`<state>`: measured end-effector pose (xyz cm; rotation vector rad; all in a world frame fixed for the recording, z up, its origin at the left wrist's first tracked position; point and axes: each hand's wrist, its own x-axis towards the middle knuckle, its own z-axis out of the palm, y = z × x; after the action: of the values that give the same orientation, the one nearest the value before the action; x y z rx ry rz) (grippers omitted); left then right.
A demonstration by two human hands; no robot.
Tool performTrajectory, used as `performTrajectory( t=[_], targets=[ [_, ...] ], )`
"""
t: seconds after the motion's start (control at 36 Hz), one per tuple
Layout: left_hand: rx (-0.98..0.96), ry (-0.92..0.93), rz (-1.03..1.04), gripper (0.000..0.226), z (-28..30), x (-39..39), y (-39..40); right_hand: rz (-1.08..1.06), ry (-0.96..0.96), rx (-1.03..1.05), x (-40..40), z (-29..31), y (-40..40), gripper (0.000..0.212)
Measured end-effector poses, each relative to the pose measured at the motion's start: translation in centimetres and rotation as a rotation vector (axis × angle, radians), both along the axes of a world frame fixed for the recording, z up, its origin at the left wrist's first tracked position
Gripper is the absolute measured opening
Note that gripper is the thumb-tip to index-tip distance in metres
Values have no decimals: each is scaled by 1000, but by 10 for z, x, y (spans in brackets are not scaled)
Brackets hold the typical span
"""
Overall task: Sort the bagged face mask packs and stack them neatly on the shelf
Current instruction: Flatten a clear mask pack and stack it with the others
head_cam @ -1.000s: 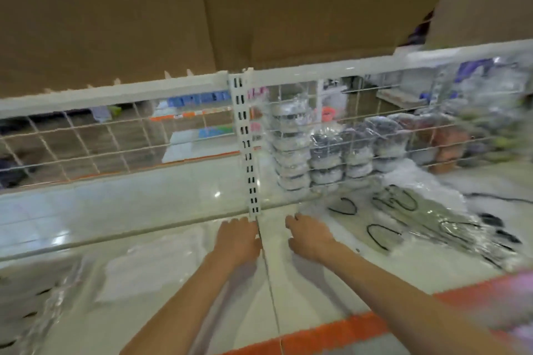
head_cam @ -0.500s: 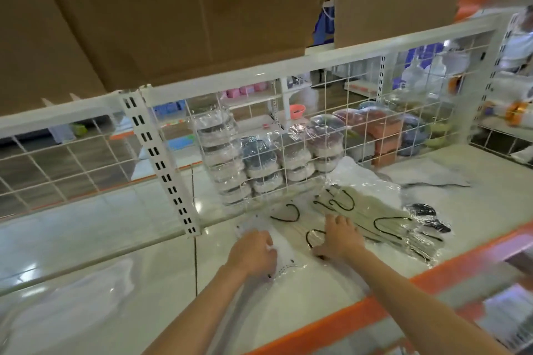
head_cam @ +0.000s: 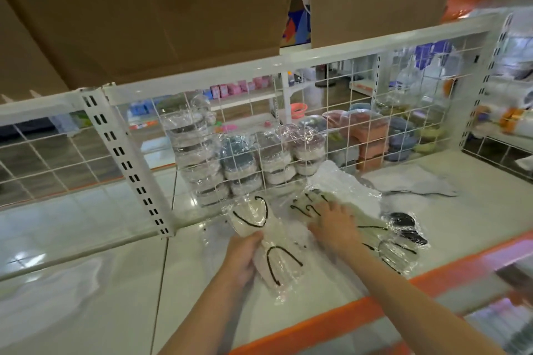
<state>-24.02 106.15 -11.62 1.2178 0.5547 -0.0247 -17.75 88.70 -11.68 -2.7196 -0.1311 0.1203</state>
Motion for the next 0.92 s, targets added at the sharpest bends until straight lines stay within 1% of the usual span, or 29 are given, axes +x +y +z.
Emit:
performTrajectory(
  t=[0.06,0.08,0.14,0.19,0.22,0.28,0.31,0.33,0.36,0.39,0.44,0.47,0.5,0.53,0.56,0.58,0.61,0.64,0.67,0.69,0.72,0.75,0.81,0.83,0.89,0.92],
  targets=[
    [-12,3,-5,27,2,-1,-6,-28,-6,-220,1,-7,-14,67],
    [-13,15,-7,27,0,-1,-7,-23,23,-310,1,-11,-21,68],
    [-31,45,-17,26,-2,-1,-9,19,54,-413,0,-17,-30,55],
    [-46,70,-16,26,-5,-1,-10,100,-5,-454,-2,-13,-29,34],
    [-60,82,-6,25,-6,0,-11,121,-47,-437,-3,-9,-26,30],
    [-128,71,2,26,-6,-2,-15,121,-110,-343,-6,-1,-20,27],
    [-174,49,-10,30,-6,-2,-18,125,-134,-271,-8,2,-16,25],
    [-216,26,-40,37,-7,-3,-20,140,-141,-170,-9,4,-12,24],
    [-240,15,-74,45,-8,-3,-21,167,-97,-19,-11,5,-7,27],
    [-255,2,-120,53,-8,-4,-23,208,-5,162,-14,7,-3,29],
    [-261,-16,-173,59,-6,-6,-25,289,286,536,-21,10,6,37],
    [-225,-14,-159,54,-4,-8,-25,299,379,650,-23,11,9,42],
    [-161,-8,-120,42,-2,-9,-25,302,397,670,-23,11,10,42],
    [-77,12,-68,29,-2,-9,-23,308,352,626,-21,11,11,39],
    [4,29,-23,22,-3,-9,-21,306,263,520,-18,9,10,36],
    [47,45,1,23,-4,-9,-19,295,162,352,-13,5,7,36],
    [57,53,14,23,-4,-11,-17,282,84,156,-9,1,3,42],
    [69,66,22,21,-3,-13,-15,265,52,-21,-5,-5,-2,52],
    [71,76,32,20,-2,-15,-13,259,57,-155,-4,-11,-8,62],
    [75,85,45,19,-1,-17,-11,266,76,-245,-4,-16,-13,67],
    [69,87,55,18,-1,-19,-8,282,80,-300,-4,-22,-18,66],
    [60,86,65,17,-1,-22,-6,291,61,-324,-4,-23,-22,58],
    [25,85,88,19,-4,-24,-1,265,-32,-318,-3,-21,-25,33],
    [1,91,101,21,-5,-25,1,234,-75,-303,-5,-17,-24,27],
    [-66,95,121,19,-8,-27,3,177,-146,-276,-9,-11,-19,23],
    [-112,89,147,20,-7,-28,1,151,-176,-221,-11,-10,-16,23]
  ],
)
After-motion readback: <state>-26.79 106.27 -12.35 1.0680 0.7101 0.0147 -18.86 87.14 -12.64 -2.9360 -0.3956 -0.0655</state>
